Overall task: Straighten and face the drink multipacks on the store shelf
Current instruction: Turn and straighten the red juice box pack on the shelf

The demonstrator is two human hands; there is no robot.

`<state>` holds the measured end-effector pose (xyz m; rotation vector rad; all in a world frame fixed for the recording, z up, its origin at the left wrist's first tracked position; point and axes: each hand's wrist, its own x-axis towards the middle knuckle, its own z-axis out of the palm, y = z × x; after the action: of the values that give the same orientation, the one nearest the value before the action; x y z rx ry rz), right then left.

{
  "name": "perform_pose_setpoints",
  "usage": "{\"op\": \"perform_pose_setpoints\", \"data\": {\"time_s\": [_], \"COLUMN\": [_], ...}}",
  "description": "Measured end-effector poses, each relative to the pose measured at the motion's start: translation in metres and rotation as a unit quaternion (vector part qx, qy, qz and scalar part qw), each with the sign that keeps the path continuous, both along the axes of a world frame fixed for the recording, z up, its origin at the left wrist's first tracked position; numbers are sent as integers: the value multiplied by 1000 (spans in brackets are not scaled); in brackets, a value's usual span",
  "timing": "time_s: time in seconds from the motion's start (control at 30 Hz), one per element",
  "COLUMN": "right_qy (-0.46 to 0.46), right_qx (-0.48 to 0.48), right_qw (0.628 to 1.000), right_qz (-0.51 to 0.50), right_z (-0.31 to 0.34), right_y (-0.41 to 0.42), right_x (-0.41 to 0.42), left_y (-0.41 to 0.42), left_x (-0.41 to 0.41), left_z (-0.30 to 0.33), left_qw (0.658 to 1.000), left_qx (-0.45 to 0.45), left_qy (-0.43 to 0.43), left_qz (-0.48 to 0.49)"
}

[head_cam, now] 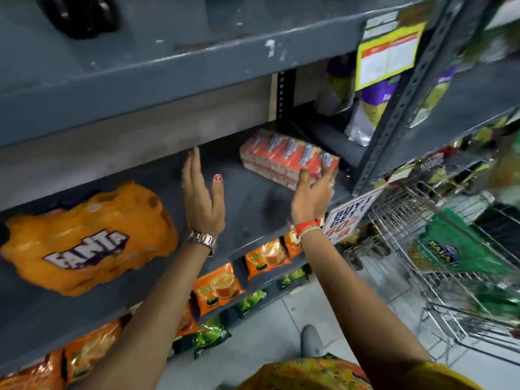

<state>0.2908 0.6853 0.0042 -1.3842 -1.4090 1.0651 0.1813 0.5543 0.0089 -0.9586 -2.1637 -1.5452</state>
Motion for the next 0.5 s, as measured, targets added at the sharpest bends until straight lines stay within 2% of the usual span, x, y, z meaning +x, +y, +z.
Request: {"op": "perform_pose_setpoints", "data": {"time_s": [0.1,0.17,0.23,0.33,0.4,0.5], "right_qy": [-67,-77,-52,8,32,13], "right_qx": [-34,-88,-154,-191,-206,-217], "right_qw": [997,993,986,978,971,964], "right_qz": [0,8,37,88,115,156], "right_z": [-6,-13,-19,-24,-25,-24], "right_y": [34,55,74,90,100,123], "right_x": [10,14,16,19,21,18], "left_y": [48,78,103,129,142,154], "left_x": [-4,-10,-18,-33,-42,-55], "left_z": [-12,-21,-29,-34,-31,-21], "left_qw": [995,988,977,957,947,934], "left_qx": [-66,-129,-191,-241,-280,-322], "left_qy": [-55,-55,-71,-157,-154,-151], "left_qz": [-41,-62,-64,-35,-32,-16]}}
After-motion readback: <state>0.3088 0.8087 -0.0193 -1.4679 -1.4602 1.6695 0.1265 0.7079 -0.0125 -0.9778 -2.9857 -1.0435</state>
